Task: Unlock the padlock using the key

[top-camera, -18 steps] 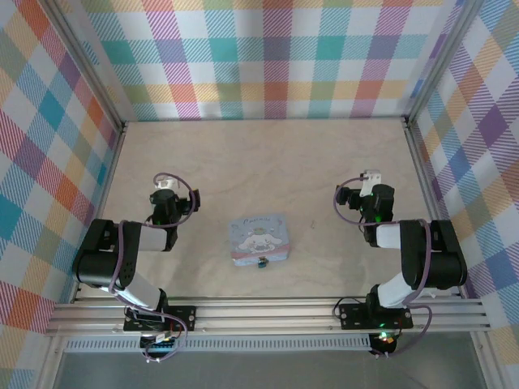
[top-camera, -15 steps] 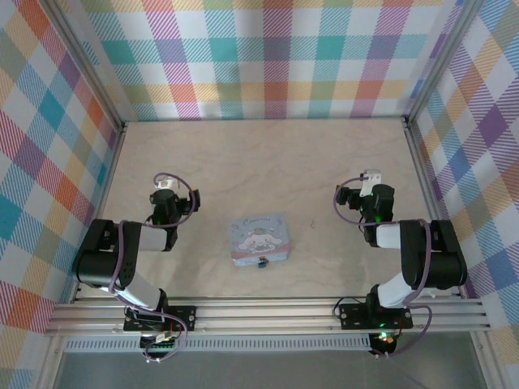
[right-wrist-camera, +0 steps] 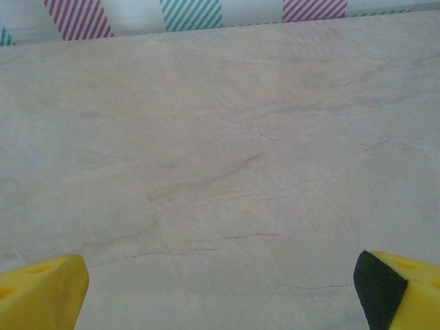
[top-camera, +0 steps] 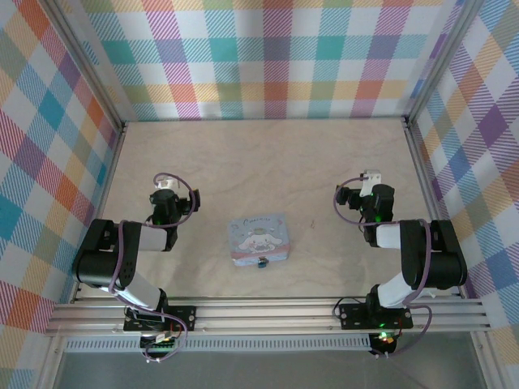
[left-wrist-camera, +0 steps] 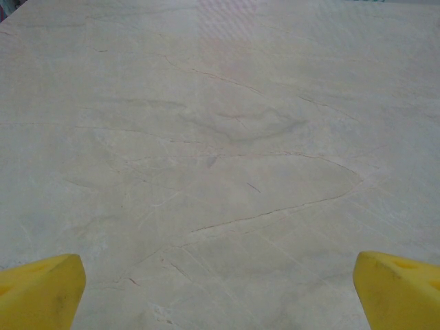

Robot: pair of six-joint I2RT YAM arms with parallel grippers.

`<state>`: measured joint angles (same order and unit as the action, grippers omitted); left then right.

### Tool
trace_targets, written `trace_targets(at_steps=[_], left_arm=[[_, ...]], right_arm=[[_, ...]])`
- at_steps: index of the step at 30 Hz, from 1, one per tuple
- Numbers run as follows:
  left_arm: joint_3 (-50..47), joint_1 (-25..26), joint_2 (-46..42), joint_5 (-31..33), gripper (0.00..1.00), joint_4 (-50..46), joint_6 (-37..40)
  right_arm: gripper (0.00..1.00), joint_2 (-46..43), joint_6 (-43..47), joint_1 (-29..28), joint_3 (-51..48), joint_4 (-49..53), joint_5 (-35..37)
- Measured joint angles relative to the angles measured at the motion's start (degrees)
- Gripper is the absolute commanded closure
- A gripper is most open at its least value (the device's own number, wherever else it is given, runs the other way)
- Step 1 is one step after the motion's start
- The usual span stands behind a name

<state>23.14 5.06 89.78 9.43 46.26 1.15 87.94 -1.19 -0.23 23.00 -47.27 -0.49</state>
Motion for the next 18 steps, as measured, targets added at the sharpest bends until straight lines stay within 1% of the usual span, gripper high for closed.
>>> trace_targets(at_steps=[18], left_arm=[[0.0, 0.0, 0.0, -0.3, 0.0, 0.0, 0.0]], right_arm=[[0.0, 0.0, 0.0, 0.0, 0.0, 0.0, 0.0]])
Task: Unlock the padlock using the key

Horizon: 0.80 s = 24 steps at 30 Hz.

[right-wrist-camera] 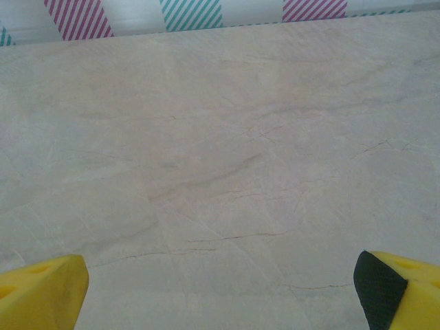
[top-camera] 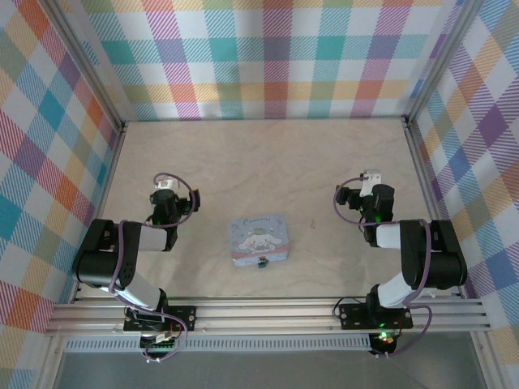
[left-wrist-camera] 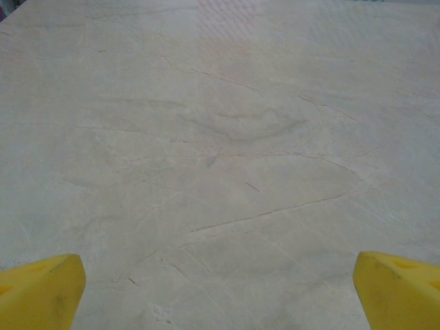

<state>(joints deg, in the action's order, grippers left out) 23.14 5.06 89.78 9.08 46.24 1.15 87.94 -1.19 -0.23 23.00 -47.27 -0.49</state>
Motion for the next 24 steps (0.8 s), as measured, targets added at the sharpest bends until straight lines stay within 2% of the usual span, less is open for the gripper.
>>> trace_targets(at_steps=[7, 11, 17, 20, 24], left_arm=[[0.0, 0.0, -3.0, -0.9, 0.0, -3.1, 0.0], [0.0, 0.0, -10.3, -0.9, 0.0, -7.3, -0.1], [6.3, 0.0, -22.9, -2.2, 0.0, -22.6, -7.4], [11.7, 0.2, -26.0, -4.4, 0.01, -30.3, -13.8], [16.5, 3.9, -27.9, -6.9, 0.02, -41.8, -18.7]], right_arm=[[0.0, -0.8, 0.0, 0.0, -0.1, 0.7, 0.3], [0.0, -8.9, -0.3, 0.0, -0.4, 6.0, 1.8], [0.0, -24.3, -6.4, 0.0, 4.8, 22.5, 2.0], [0.0, -28.4, -10.4, 0.0, 9.5, 31.7, 0.3], [0.0, -31.0, -16.1, 0.0, 14.8, 44.4, -3.7]])
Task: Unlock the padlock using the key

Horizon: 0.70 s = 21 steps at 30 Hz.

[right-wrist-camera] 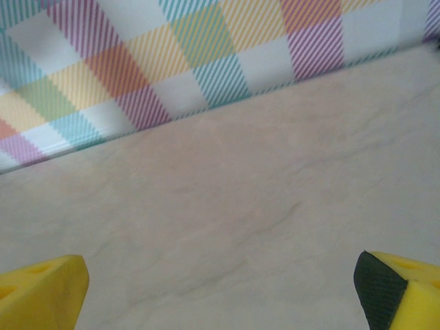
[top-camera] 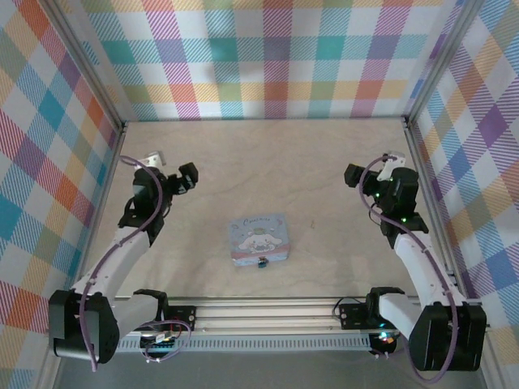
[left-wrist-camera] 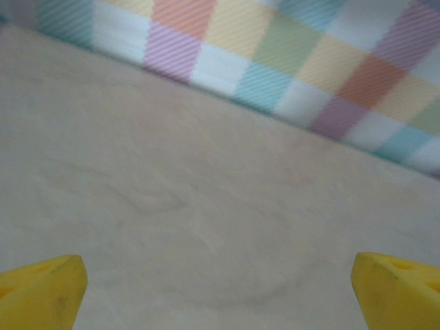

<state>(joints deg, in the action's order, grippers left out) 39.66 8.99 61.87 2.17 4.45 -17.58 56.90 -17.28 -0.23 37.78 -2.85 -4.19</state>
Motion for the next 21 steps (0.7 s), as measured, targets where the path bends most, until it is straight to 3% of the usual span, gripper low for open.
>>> trace_targets(at_steps=[6, 12, 17, 21], left_arm=[[3.3, 15.3, -2.5, 0.0, 0.04, -17.2, -3.5], [8.3, 33.9, -2.8, 2.1, 0.18, -29.8, -8.6], [17.6, 46.0, 5.6, 6.4, 0.19, -37.6, -11.6], [25.7, 51.7, 17.3, 11.4, 0.2, -43.0, -12.5]], right_arm=[[0.0, -0.4, -4.2, -0.9, 1.2, 13.7, -6.5], [0.0, 1.4, -4.8, -2.7, 1.2, 20.1, -7.7], [0.0, 4.8, -4.7, -3.3, 1.5, 21.7, -7.7], [0.0, 5.1, -4.7, -3.5, 1.6, 22.0, -7.6]])
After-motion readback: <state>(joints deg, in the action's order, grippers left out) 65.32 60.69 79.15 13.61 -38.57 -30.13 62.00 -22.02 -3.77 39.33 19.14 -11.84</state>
